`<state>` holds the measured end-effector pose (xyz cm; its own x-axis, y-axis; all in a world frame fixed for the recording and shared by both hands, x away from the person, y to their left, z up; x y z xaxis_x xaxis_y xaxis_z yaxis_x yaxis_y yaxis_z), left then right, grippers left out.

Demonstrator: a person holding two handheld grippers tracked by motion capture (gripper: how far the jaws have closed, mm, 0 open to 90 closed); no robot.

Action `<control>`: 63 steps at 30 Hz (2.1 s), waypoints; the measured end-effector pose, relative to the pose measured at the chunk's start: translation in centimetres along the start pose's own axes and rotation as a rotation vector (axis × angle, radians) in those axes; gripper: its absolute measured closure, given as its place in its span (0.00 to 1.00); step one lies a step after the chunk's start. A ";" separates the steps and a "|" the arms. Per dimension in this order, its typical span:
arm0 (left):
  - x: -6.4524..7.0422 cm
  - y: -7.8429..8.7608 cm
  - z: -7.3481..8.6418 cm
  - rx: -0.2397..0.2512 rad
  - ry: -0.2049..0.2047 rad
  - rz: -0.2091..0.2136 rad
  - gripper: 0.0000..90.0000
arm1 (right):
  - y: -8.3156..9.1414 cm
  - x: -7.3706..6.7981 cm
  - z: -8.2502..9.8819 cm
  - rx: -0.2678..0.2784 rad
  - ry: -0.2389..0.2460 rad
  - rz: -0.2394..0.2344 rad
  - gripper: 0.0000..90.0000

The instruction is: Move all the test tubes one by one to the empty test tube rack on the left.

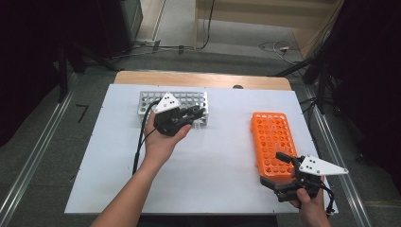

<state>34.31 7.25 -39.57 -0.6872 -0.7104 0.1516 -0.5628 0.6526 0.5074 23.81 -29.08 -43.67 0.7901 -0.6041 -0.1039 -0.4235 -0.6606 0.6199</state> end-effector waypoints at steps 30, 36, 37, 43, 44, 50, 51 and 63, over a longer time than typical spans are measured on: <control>-7.2 -6.5 -5.4 0.019 0.059 -0.089 0.85 | 1.4 2.9 1.8 0.015 -0.049 0.060 0.00; -8.5 -8.1 -6.1 0.025 0.093 -0.106 0.85 | 1.5 3.1 1.8 0.018 -0.049 0.061 0.00; -8.7 -8.4 -6.1 0.021 0.092 -0.110 0.85 | 1.5 3.1 1.8 0.019 -0.051 0.059 0.00; -9.3 -9.9 -6.2 0.015 0.093 -0.165 0.85 | 1.3 3.0 1.8 0.019 -0.052 0.054 0.00; -9.4 -10.1 -6.1 0.010 0.095 -0.177 0.85 | 1.3 3.0 1.8 0.019 -0.053 0.054 0.00; -10.0 -11.3 -5.8 -0.007 0.114 -0.195 0.84 | 1.4 3.1 1.9 0.021 -0.059 0.049 0.00; -10.0 -11.4 -5.7 -0.014 0.110 -0.201 0.84 | 1.4 3.1 1.9 0.021 -0.059 0.049 0.00; -9.6 -12.2 -5.1 -0.107 0.106 -0.232 0.84 | 1.2 3.1 2.0 0.020 -0.053 0.038 0.00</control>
<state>50.14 4.75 -42.89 -0.4909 -0.8648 0.1059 -0.6440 0.4420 0.6245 24.88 -32.60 -44.79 0.7488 -0.6515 -0.1219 -0.4621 -0.6450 0.6087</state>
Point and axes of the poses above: each handheld gripper's, and its own axes: y roughly backward along the jaws, z roughly out of its underside, x roughly to its right, the point moved 2 cm from there along -y, roughly forward along the jaws, and after that the axes turned 15 degrees about -x, right-handed, at the moved point
